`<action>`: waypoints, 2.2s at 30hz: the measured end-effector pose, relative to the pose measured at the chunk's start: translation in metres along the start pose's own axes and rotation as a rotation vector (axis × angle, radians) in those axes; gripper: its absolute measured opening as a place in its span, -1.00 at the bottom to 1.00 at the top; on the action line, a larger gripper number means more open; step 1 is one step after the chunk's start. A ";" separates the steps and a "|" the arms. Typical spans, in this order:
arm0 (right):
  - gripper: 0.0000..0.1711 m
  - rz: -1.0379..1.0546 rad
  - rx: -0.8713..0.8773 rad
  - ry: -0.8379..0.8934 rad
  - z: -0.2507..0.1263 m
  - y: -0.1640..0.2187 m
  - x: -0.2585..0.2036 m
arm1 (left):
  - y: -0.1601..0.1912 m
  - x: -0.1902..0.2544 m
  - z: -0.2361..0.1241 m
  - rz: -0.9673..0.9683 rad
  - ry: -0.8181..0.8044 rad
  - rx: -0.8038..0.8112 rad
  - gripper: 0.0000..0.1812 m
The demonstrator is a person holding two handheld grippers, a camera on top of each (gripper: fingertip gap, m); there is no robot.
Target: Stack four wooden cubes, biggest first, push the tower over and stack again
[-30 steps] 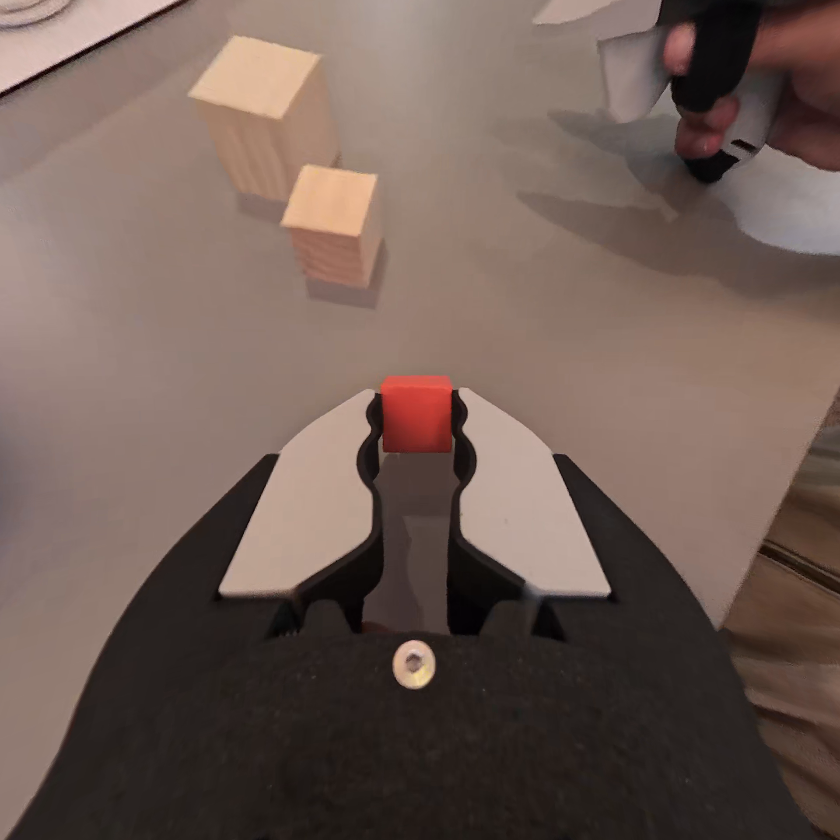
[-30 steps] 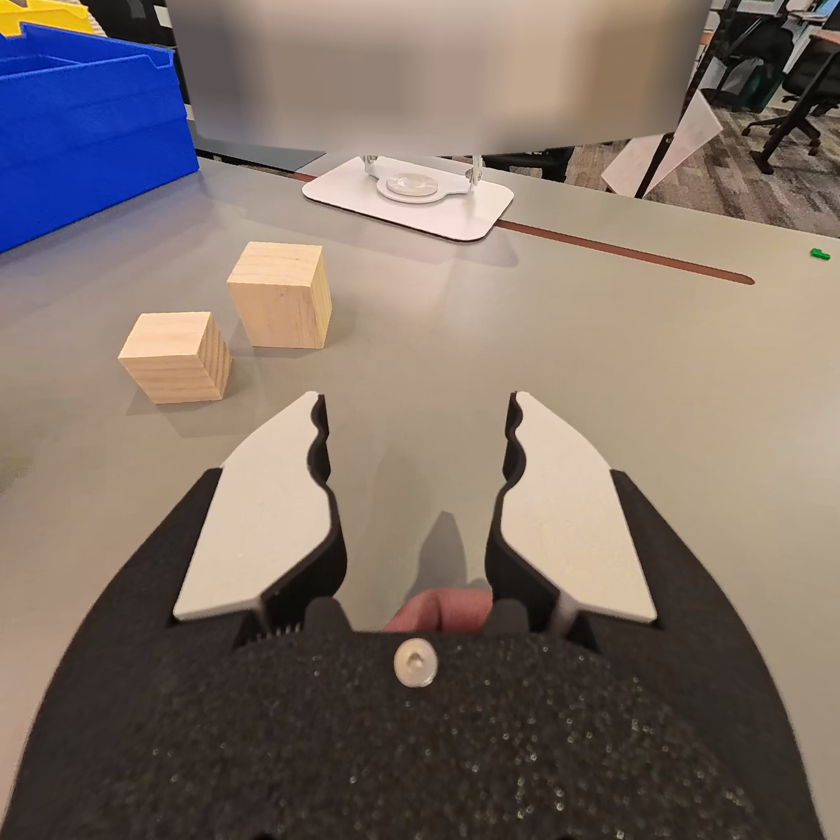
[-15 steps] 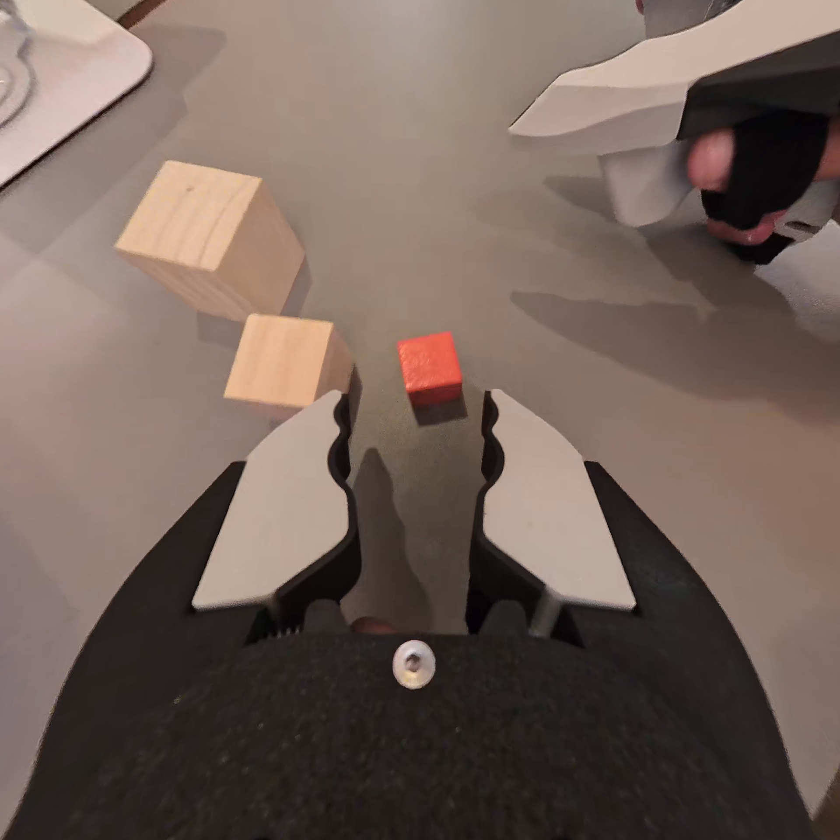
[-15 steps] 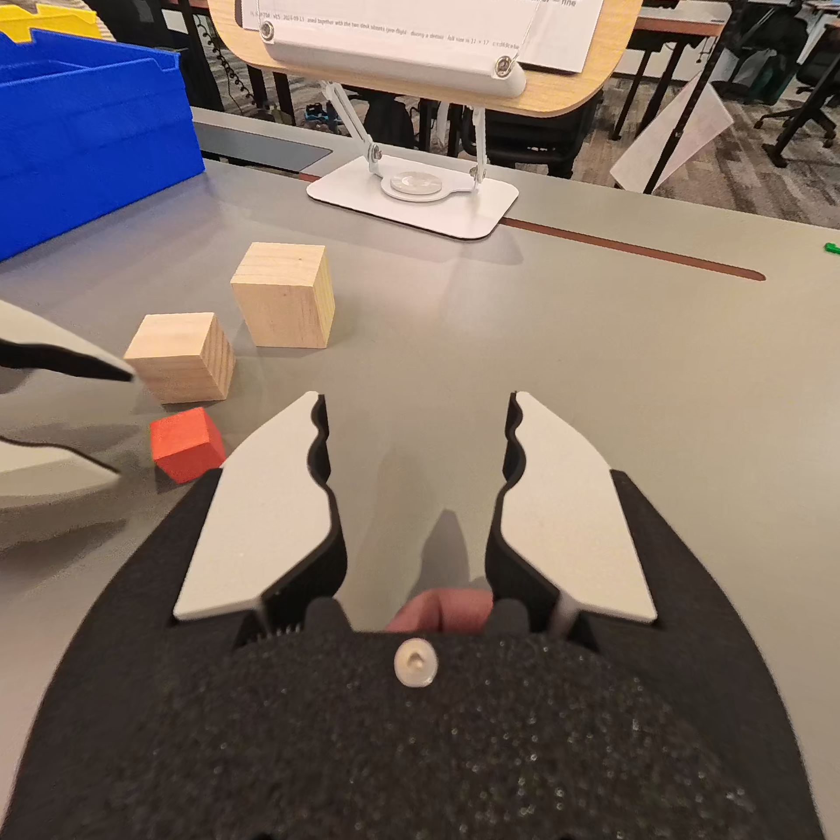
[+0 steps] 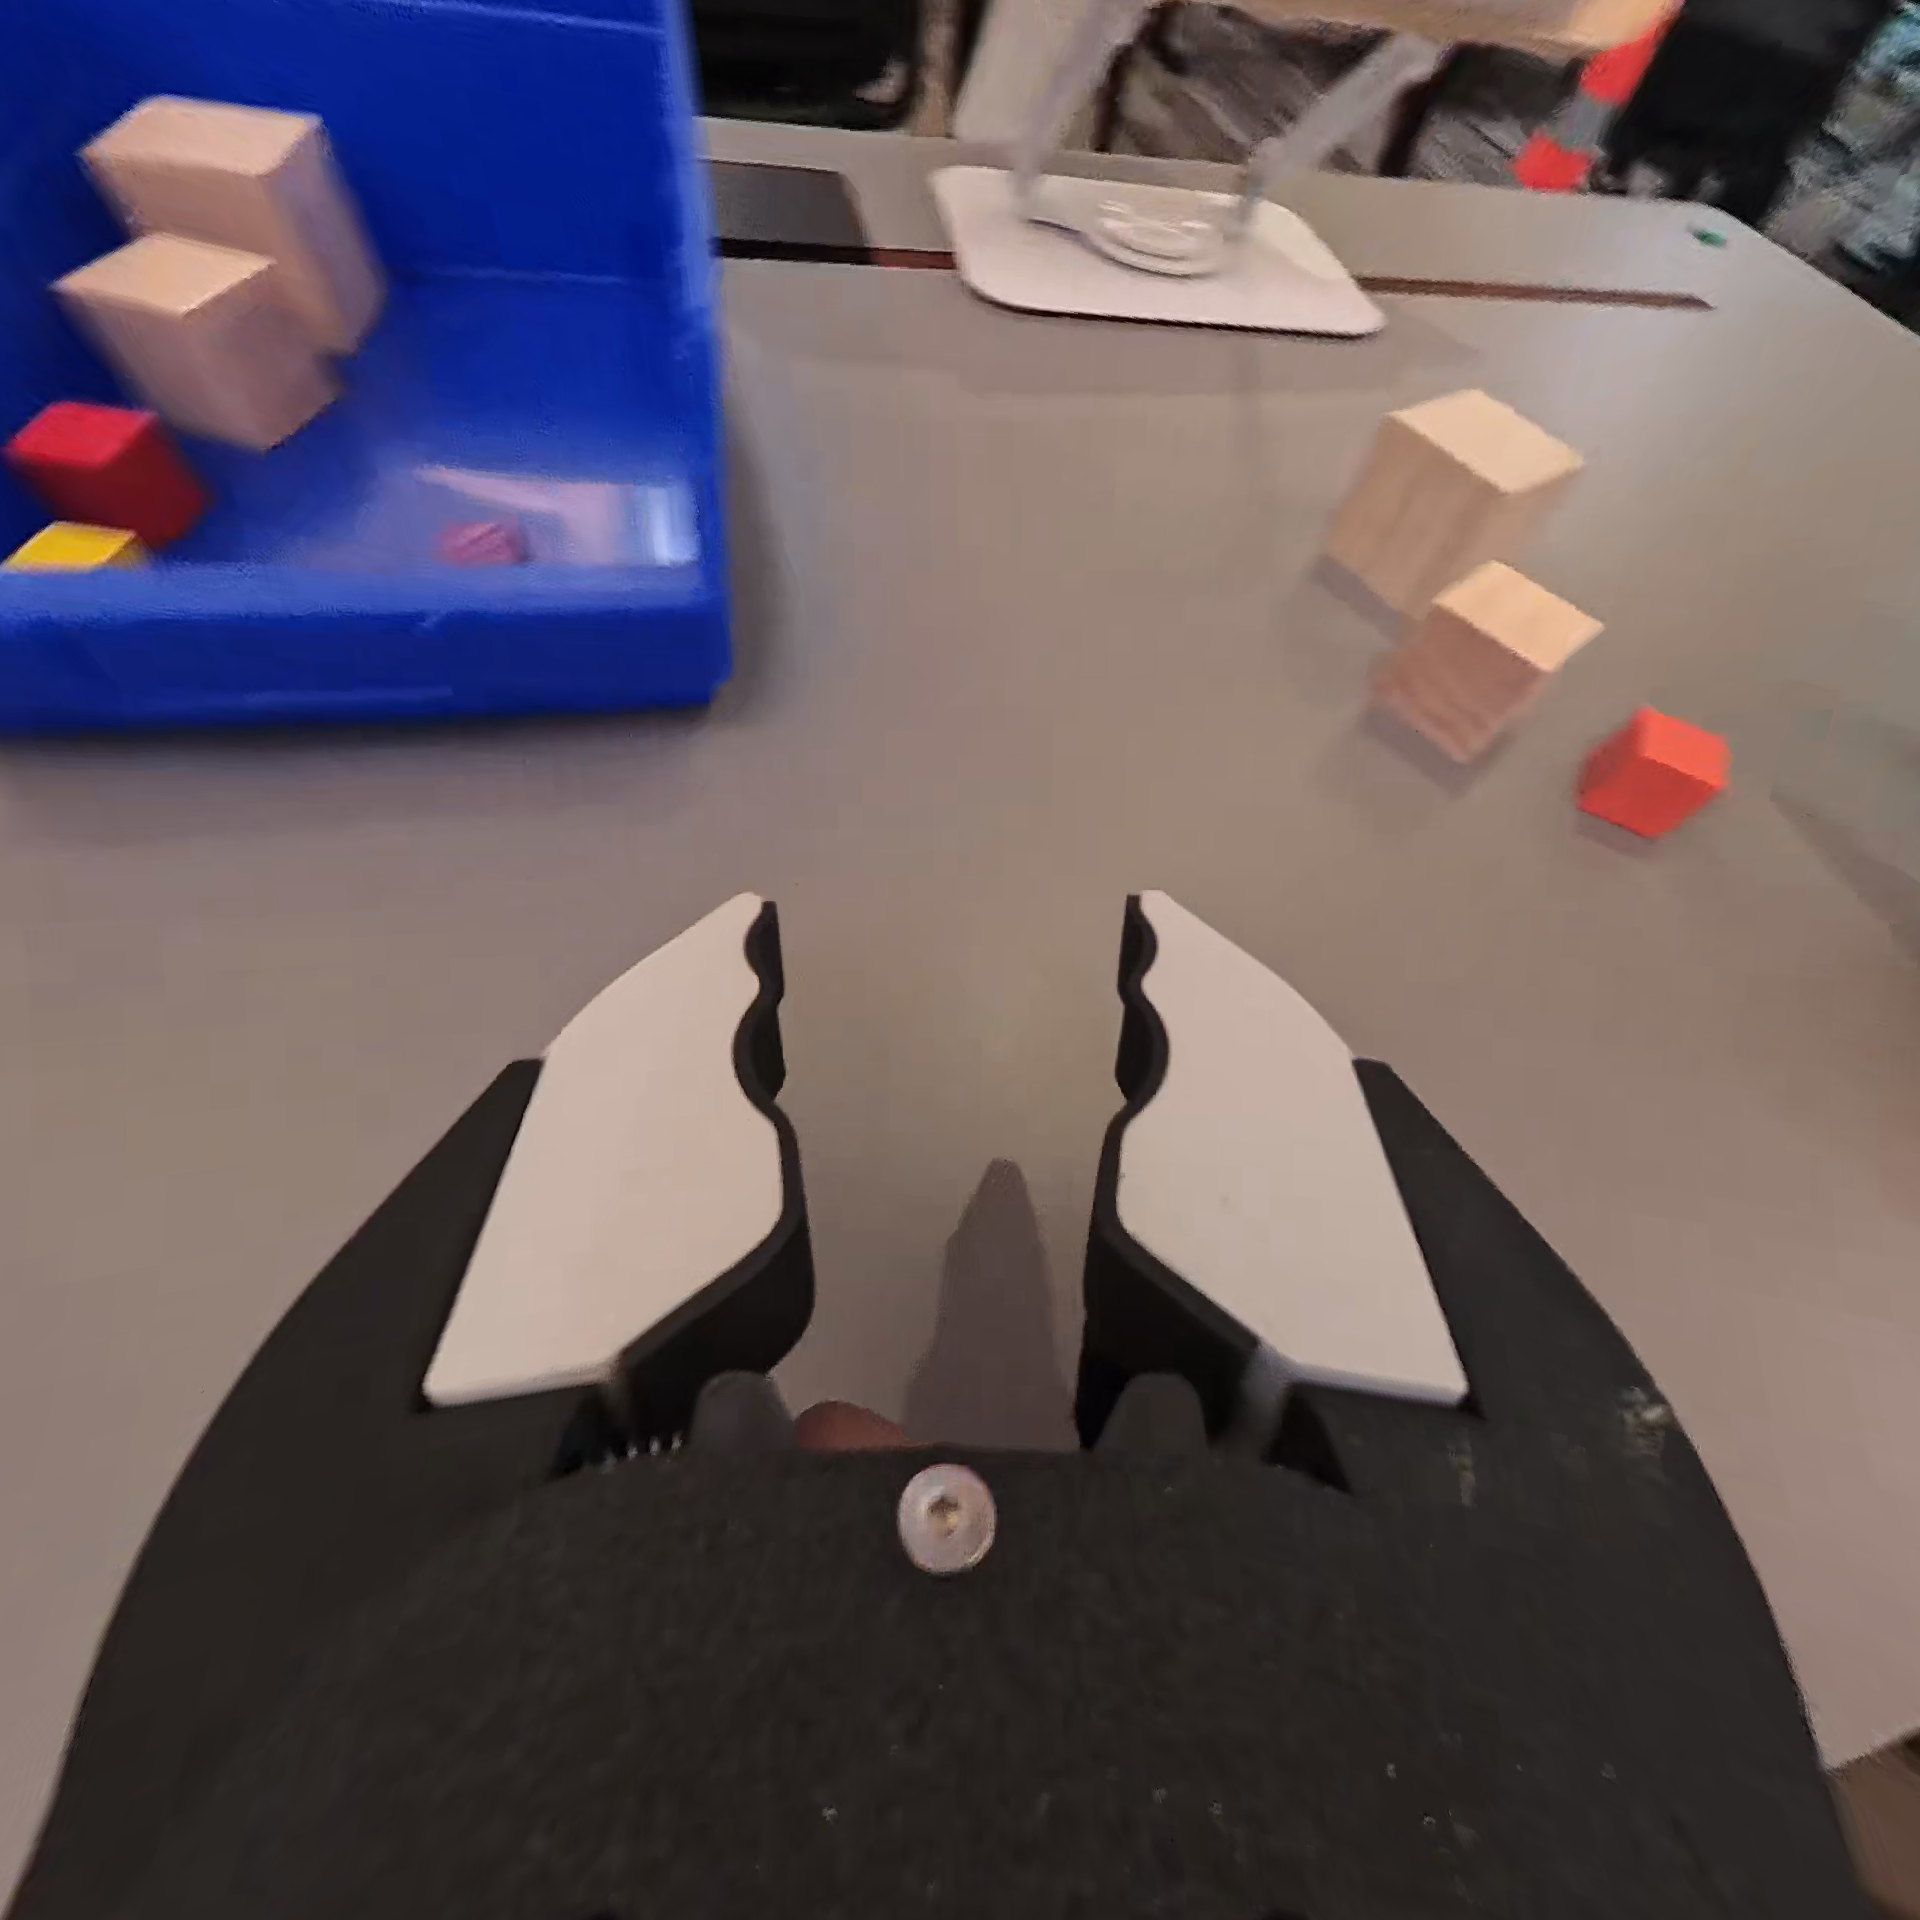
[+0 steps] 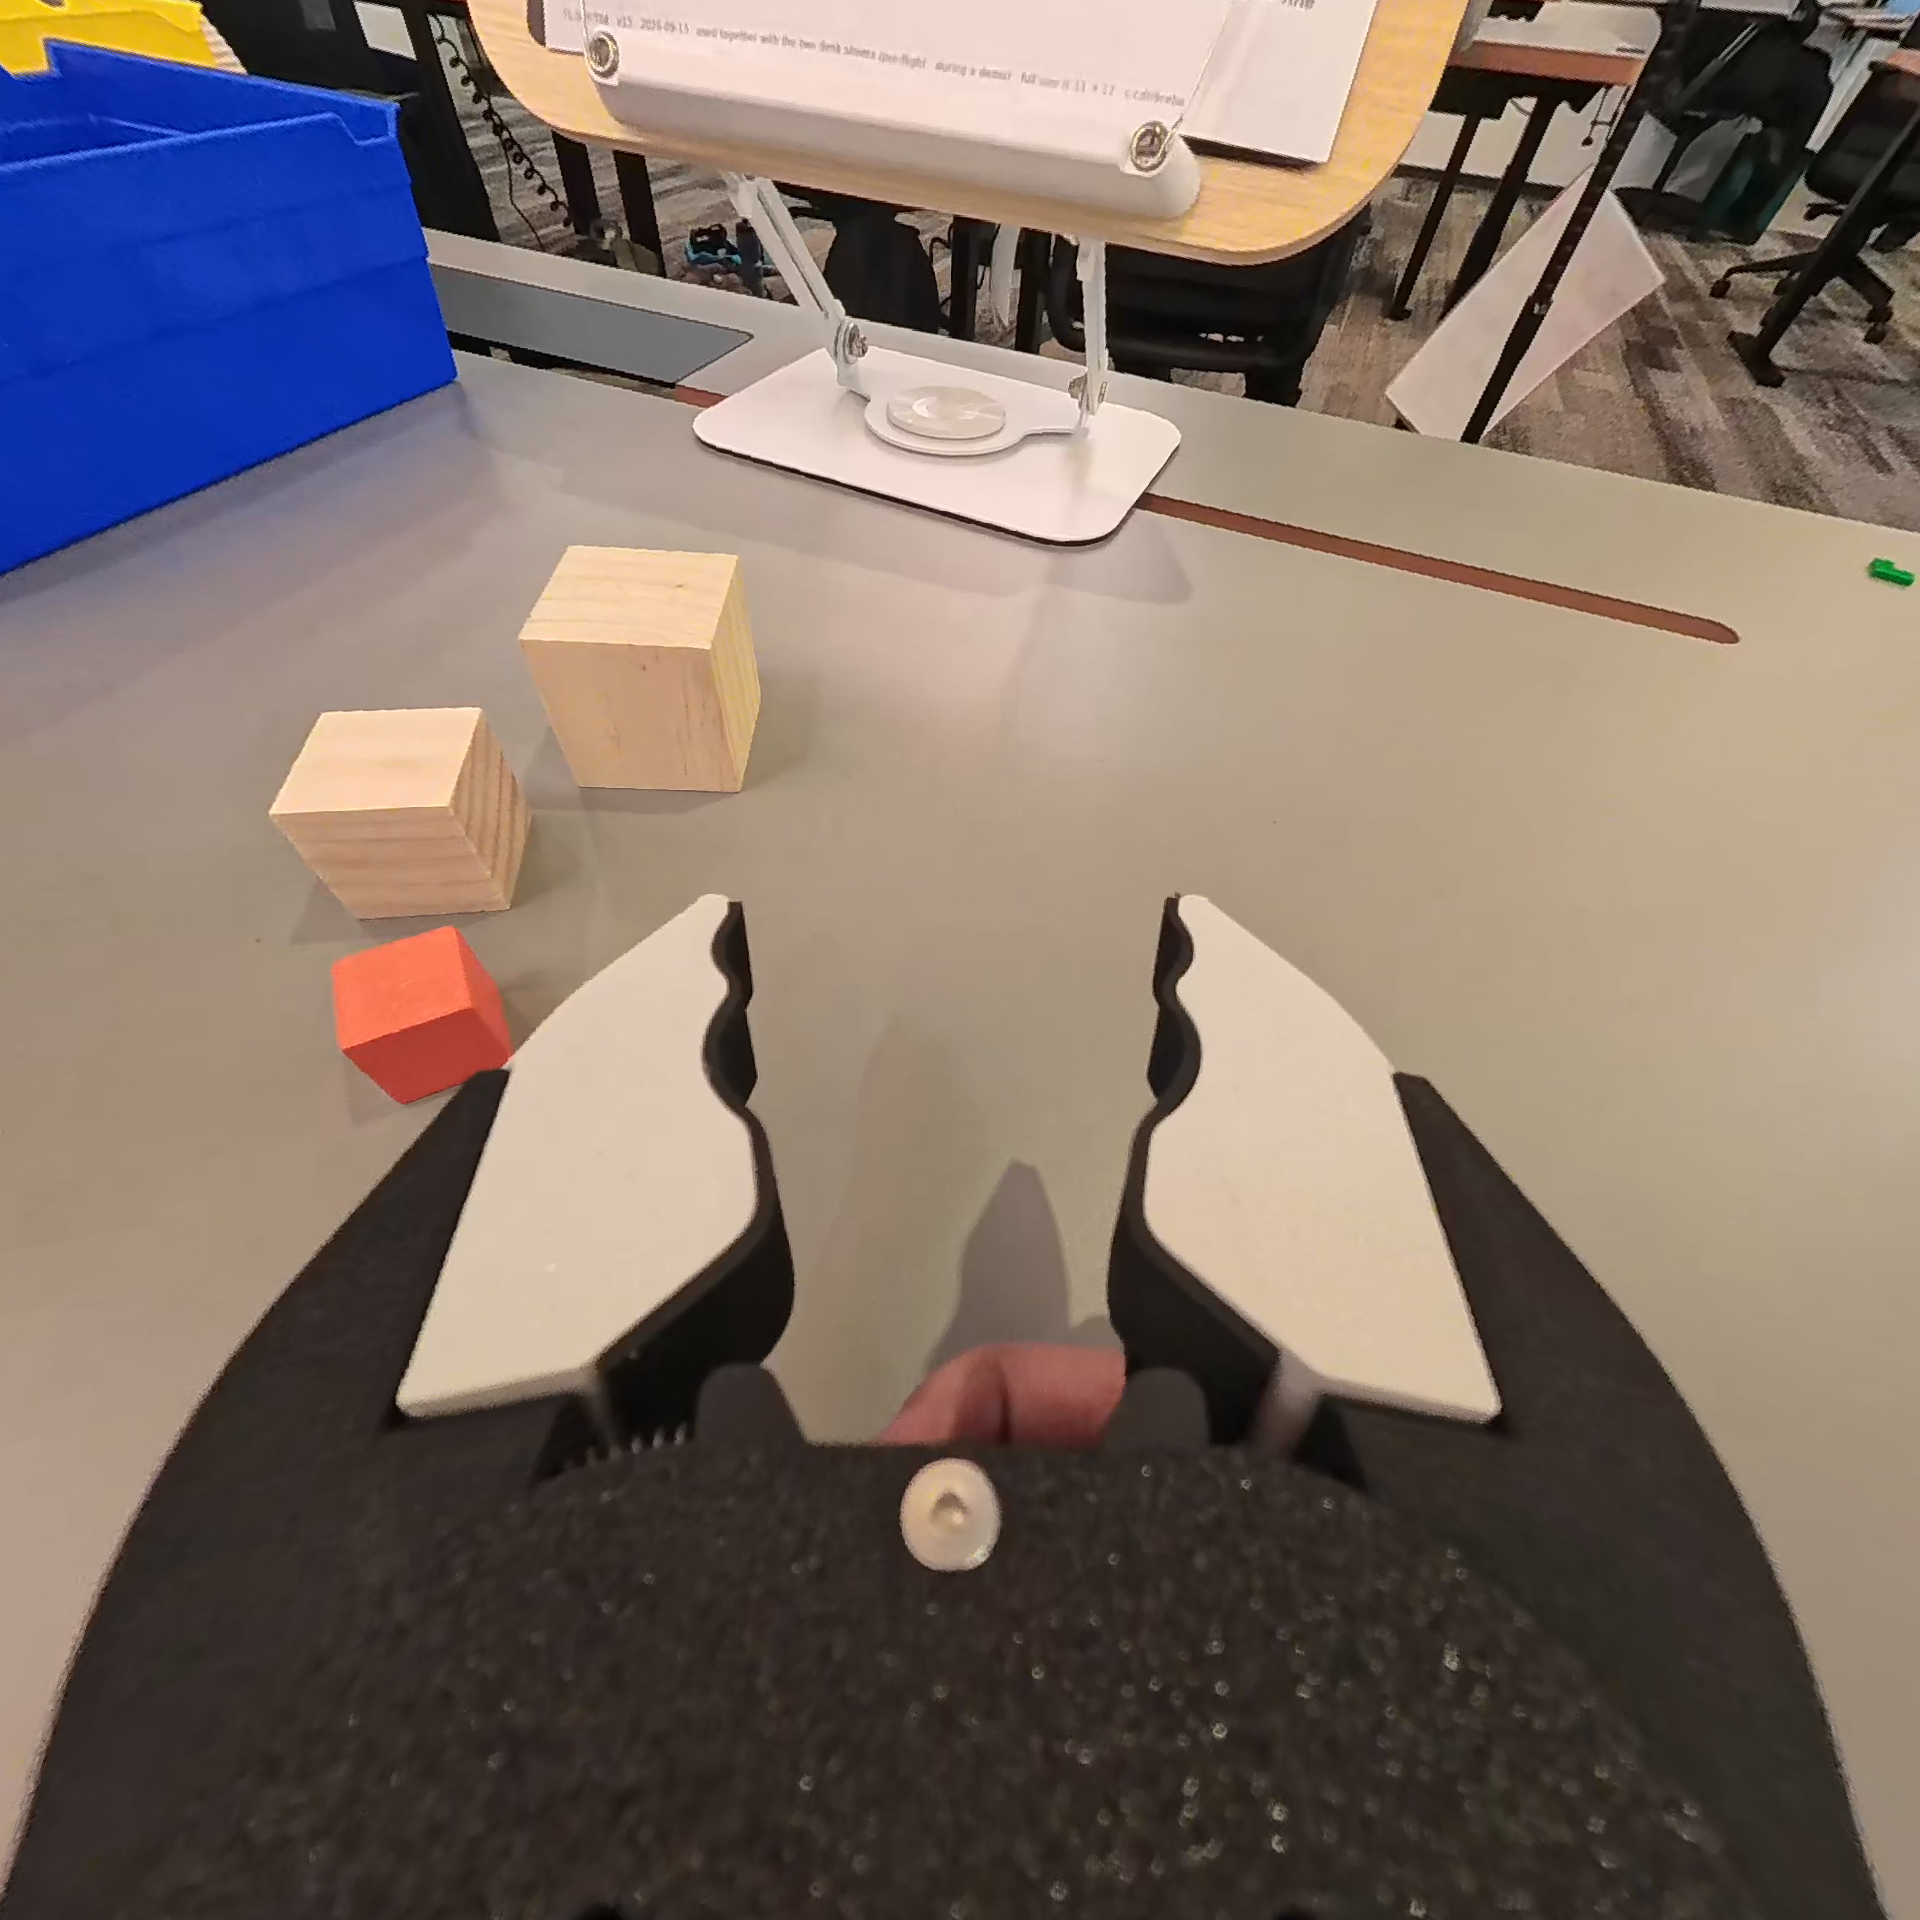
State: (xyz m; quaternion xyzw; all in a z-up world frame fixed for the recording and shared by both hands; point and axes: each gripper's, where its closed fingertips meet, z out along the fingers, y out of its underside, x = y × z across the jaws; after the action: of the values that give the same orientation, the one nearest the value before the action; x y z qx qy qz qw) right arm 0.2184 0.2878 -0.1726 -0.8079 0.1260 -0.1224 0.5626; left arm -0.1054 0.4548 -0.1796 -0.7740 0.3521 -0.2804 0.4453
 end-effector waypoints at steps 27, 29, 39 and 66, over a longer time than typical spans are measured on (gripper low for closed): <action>-0.13 0.012 -0.001 -0.017 0.000 0.000 -0.001 | -0.047 -0.127 0.136 -0.028 -0.030 -0.728 -0.52; -0.13 0.009 -0.001 -0.017 0.000 0.000 -0.001 | -0.045 -0.130 0.136 -0.008 -0.044 -0.770 -0.53; -0.13 0.007 -0.005 -0.018 0.001 0.000 -0.001 | -0.044 -0.138 0.139 0.065 -0.051 -0.876 -0.76; -0.13 -0.056 0.041 -0.042 -0.002 -0.006 -0.011 | -0.007 0.069 0.008 0.314 0.290 -0.129 -0.78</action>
State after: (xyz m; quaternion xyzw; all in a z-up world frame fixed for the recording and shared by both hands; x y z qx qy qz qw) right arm 0.2080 0.2920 -0.1673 -0.8017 0.0890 -0.1235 0.5780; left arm -0.0559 0.4065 -0.1688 -0.6881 0.5458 -0.2929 0.3780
